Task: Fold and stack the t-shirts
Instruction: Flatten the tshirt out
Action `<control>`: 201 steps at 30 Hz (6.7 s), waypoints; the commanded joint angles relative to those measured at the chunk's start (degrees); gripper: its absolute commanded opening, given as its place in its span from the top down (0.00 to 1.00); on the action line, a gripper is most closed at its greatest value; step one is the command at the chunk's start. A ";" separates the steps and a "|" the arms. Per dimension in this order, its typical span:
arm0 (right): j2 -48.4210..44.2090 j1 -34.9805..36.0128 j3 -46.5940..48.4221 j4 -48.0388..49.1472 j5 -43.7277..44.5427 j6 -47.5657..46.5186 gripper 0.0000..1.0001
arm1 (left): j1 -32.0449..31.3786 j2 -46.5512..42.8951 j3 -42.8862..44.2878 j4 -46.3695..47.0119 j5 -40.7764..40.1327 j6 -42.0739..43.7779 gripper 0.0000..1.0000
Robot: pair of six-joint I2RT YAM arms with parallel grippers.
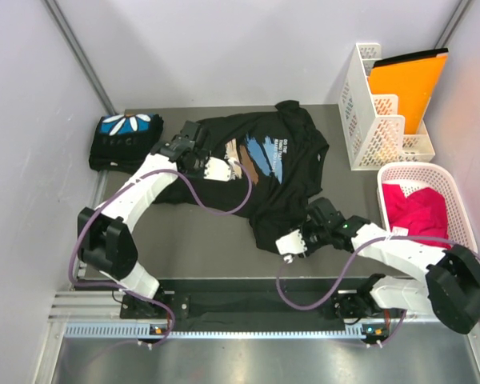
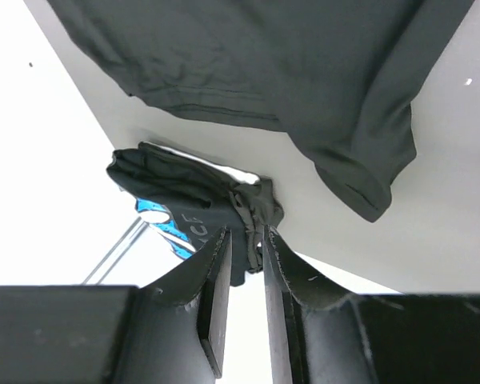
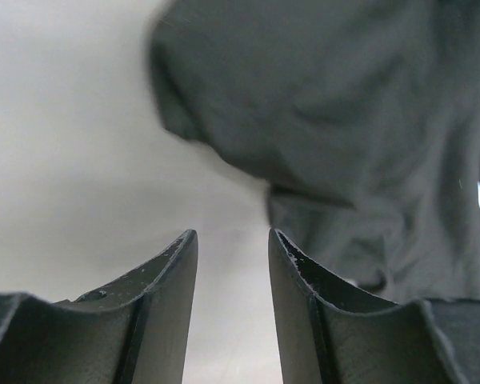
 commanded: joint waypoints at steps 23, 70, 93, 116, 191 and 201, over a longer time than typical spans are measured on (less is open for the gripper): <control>4.53 12.63 -5.70 16.00 -0.30 -4.22 1.00 | -1.65 -4.05 -2.00 2.30 -0.69 -2.26 0.72; 47.25 -14.79 63.12 -21.11 -18.24 12.90 1.00 | -2.62 -0.10 -2.80 2.04 1.33 -3.67 0.72; 19.59 -11.89 36.68 -8.46 -10.15 6.93 0.53 | -3.41 -1.68 -3.15 0.28 -0.07 -3.58 0.72; 17.36 2.79 19.09 8.69 -8.83 23.82 0.50 | -3.50 -3.18 -5.34 11.44 -7.72 -9.29 0.70; 40.31 4.89 48.37 10.35 3.91 -3.60 0.66 | -1.83 -1.77 -6.75 16.19 -3.85 -8.15 0.70; 34.44 0.77 42.39 16.19 7.71 3.16 0.57 | -1.83 -0.01 -4.55 15.75 -3.50 -7.71 0.70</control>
